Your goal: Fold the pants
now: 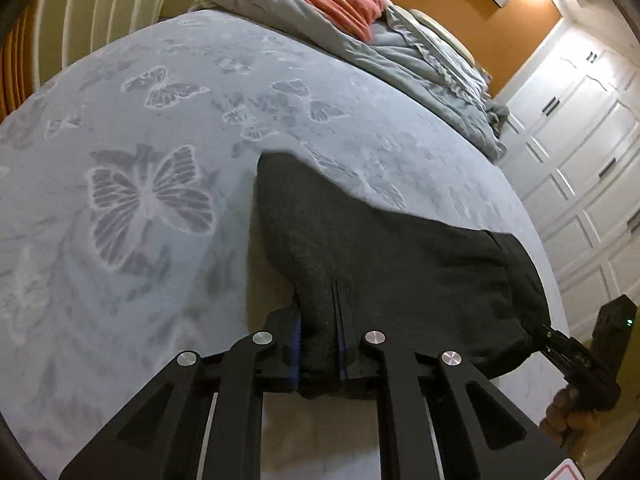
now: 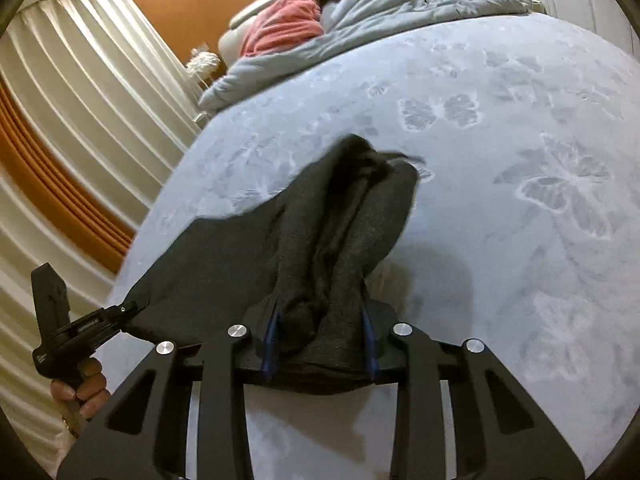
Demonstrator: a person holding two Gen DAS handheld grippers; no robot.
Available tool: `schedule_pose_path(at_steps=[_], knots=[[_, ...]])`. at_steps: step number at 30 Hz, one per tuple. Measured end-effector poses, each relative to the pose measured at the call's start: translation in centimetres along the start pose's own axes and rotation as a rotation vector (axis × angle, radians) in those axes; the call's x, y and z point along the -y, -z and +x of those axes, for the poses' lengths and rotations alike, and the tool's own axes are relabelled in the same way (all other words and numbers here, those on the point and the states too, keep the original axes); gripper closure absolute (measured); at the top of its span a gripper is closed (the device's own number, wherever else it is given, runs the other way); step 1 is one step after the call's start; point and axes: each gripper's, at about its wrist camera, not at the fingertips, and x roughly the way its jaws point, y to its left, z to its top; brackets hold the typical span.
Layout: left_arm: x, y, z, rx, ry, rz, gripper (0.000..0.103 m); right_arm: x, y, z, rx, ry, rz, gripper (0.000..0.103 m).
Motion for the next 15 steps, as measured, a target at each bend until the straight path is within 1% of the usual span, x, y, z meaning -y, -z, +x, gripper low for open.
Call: schedule_pose_path(at_steps=[1,2,3,4,5,6,7,8,9,10,11,12,13,14,15], knots=[[-0.3,0.8,0.3,-0.017,-0.047,0.012,0.089,0.3,0.6,-0.4,-0.007,0.019,-0.006,0.059],[-0.7,1.5,1.0,-0.038,-0.087,0.024,0.083,1.0,1.7,-0.2,-0.029,0.064,-0.028,0.045],[-1.2,2.4,2.3,-0.081,-0.139,0.043,0.083,1.7,2.6,0.5,-0.055,0.127,-0.051,0.041],[-2.0,3.3,3.2,-0.107,-0.153,0.036,0.08,2.6,3.7,1.2,-0.075,0.206,-0.067,0.037],[-2.6,4.1,2.6,-0.067,-0.127,0.007,0.074,3.6,4.7,1.0,-0.053,0.209,-0.056,0.035],[-3.0,4.5,1.7,-0.032,-0.126,-0.021,0.065,3.8,5.0,-0.1,-0.02,0.181,-0.023,0.039],[-3.2,4.8,0.6,0.0,-0.135,-0.044,0.062,3.5,4.8,-1.4,0.006,0.193,0.0,0.042],[-3.3,5.0,-0.1,0.025,-0.136,-0.051,0.062,2.8,4.3,-2.2,0.041,0.189,-0.018,0.043],[-3.2,5.4,-0.9,0.052,-0.136,-0.052,0.061,1.7,4.1,-3.4,0.094,0.161,-0.066,0.043],[-3.0,5.9,-1.6,0.082,-0.142,-0.039,0.061,0.9,4.0,-3.7,0.11,0.148,-0.099,0.043],[-2.9,6.2,-1.9,0.093,-0.159,-0.027,0.056,0.2,4.0,-3.2,0.093,0.152,-0.128,0.043],[-2.4,6.5,-2.1,0.098,-0.185,-0.006,0.054,0.1,4.2,-2.1,0.06,0.15,-0.127,0.044],[-1.8,6.8,-2.1,0.097,-0.199,0.024,0.054,0.4,4.5,-0.5,0.023,0.149,-0.101,0.045],[-1.2,6.7,-1.9,0.098,-0.207,0.044,0.054,0.7,5.0,0.9,-0.015,0.153,-0.084,0.059],[-1.0,6.8,-1.7,0.102,-0.214,0.06,0.053,1.0,5.0,2.5,-0.047,0.163,-0.082,0.065]])
